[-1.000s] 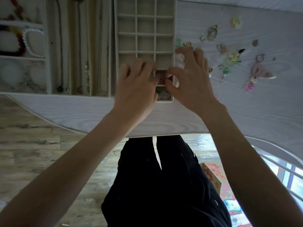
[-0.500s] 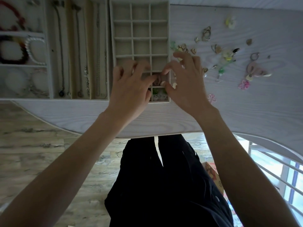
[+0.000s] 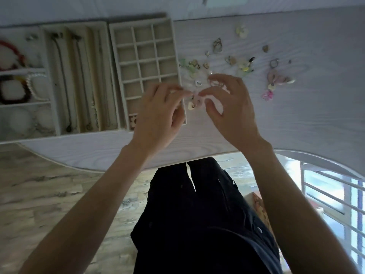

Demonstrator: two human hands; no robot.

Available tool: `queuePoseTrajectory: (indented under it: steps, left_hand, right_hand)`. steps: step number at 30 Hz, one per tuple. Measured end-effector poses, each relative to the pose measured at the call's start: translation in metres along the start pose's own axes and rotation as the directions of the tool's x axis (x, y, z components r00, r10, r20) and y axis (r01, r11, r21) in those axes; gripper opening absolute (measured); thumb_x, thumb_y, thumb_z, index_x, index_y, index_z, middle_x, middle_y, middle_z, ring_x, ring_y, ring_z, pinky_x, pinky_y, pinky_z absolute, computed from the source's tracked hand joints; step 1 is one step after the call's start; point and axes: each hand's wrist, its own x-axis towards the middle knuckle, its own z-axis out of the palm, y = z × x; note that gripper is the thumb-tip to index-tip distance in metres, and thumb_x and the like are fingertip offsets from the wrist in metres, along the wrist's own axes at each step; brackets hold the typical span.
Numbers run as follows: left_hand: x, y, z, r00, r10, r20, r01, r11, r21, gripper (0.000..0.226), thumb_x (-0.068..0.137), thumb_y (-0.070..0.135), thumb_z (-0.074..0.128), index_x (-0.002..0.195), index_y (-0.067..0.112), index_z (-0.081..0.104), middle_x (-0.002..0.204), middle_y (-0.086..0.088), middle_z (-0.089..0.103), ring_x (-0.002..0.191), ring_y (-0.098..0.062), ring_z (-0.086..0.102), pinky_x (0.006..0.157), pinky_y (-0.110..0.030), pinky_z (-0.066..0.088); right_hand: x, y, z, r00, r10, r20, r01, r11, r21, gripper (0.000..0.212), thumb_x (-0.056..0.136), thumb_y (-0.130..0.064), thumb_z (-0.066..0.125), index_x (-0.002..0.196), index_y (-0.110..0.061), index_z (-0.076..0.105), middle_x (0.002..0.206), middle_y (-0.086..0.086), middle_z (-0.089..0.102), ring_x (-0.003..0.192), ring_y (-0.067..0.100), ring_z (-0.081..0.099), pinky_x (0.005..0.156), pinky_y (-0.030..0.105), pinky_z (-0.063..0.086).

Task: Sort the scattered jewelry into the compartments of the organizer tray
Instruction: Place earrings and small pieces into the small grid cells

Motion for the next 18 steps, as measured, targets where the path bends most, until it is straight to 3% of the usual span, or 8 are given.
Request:
queuePoseTrajectory:
  steps: [3, 6, 9, 13, 15, 18]
  left_hand:
    - [0.022, 0.047, 0.013, 0.997, 0.057, 0.044, -0.043, 0.961, -0.272, 0.014, 0.089, 0.007, 0.055, 0.100, 0.002, 0.062, 0.099, -0.008, 0.063, 0.091, -0.018, 0.058, 0.082, -0.024, 0.044]
    - [0.052, 0.083, 0.042, 0.986, 0.030, 0.165, 0.032, 0.932, -0.360, 0.015, 0.089, 0.010, 0.058, 0.101, 0.002, 0.057, 0.096, -0.007, 0.063, 0.088, -0.017, 0.059, 0.077, -0.032, 0.049]
    - [0.089, 0.110, 0.071, 0.969, -0.009, 0.247, 0.084, 0.951, -0.298, 0.029, 0.089, 0.013, 0.061, 0.116, 0.005, 0.055, 0.107, -0.008, 0.061, 0.098, -0.021, 0.058, 0.085, -0.035, 0.046]
    - [0.119, 0.131, 0.104, 0.911, -0.150, 0.385, 0.164, 0.986, -0.005, 0.041, 0.092, 0.016, 0.056, 0.130, 0.007, 0.045, 0.126, -0.012, 0.051, 0.113, -0.027, 0.052, 0.090, -0.031, 0.040]
    - [0.121, 0.133, 0.112, 0.905, -0.179, 0.386, 0.182, 0.983, 0.030, 0.038, 0.093, 0.017, 0.055, 0.129, 0.007, 0.047, 0.126, -0.012, 0.050, 0.113, -0.026, 0.051, 0.087, -0.028, 0.038]
    - [0.119, 0.131, 0.120, 0.921, -0.168, 0.352, 0.201, 0.978, -0.058, 0.032, 0.094, 0.012, 0.049, 0.125, 0.009, 0.054, 0.123, -0.008, 0.055, 0.115, -0.021, 0.050, 0.086, -0.020, 0.034]
  right_hand:
    - [-0.018, 0.034, -0.043, 0.989, 0.114, -0.093, -0.119, 0.992, -0.043, 0.018, 0.085, -0.012, 0.056, 0.096, -0.013, 0.070, 0.104, 0.004, 0.066, 0.098, 0.023, 0.059, 0.086, 0.030, 0.041]
    - [-0.023, 0.077, -0.071, 0.953, 0.268, -0.139, -0.282, 0.954, -0.097, 0.019, 0.086, -0.017, 0.055, 0.097, -0.013, 0.071, 0.095, 0.004, 0.070, 0.089, 0.025, 0.061, 0.083, 0.033, 0.042]
    - [-0.006, 0.115, -0.077, 0.941, 0.328, -0.084, -0.338, 0.913, -0.228, 0.023, 0.086, -0.024, 0.054, 0.100, -0.013, 0.068, 0.097, 0.010, 0.068, 0.092, 0.033, 0.058, 0.083, 0.040, 0.041]
    - [0.017, 0.136, -0.075, 0.920, 0.321, 0.225, -0.222, 0.900, -0.375, 0.046, 0.078, -0.044, 0.068, 0.116, -0.018, 0.062, 0.113, 0.008, 0.061, 0.105, 0.032, 0.050, 0.090, 0.039, 0.035]
    - [0.020, 0.137, -0.072, 0.929, 0.292, 0.227, -0.183, 0.896, -0.405, 0.046, 0.079, -0.044, 0.067, 0.116, -0.019, 0.061, 0.114, 0.008, 0.060, 0.105, 0.030, 0.050, 0.090, 0.038, 0.035]
    - [0.022, 0.141, -0.065, 0.955, 0.273, 0.114, -0.208, 0.893, -0.400, 0.032, 0.088, -0.034, 0.060, 0.113, -0.015, 0.062, 0.109, 0.008, 0.063, 0.105, 0.028, 0.051, 0.089, 0.034, 0.033]
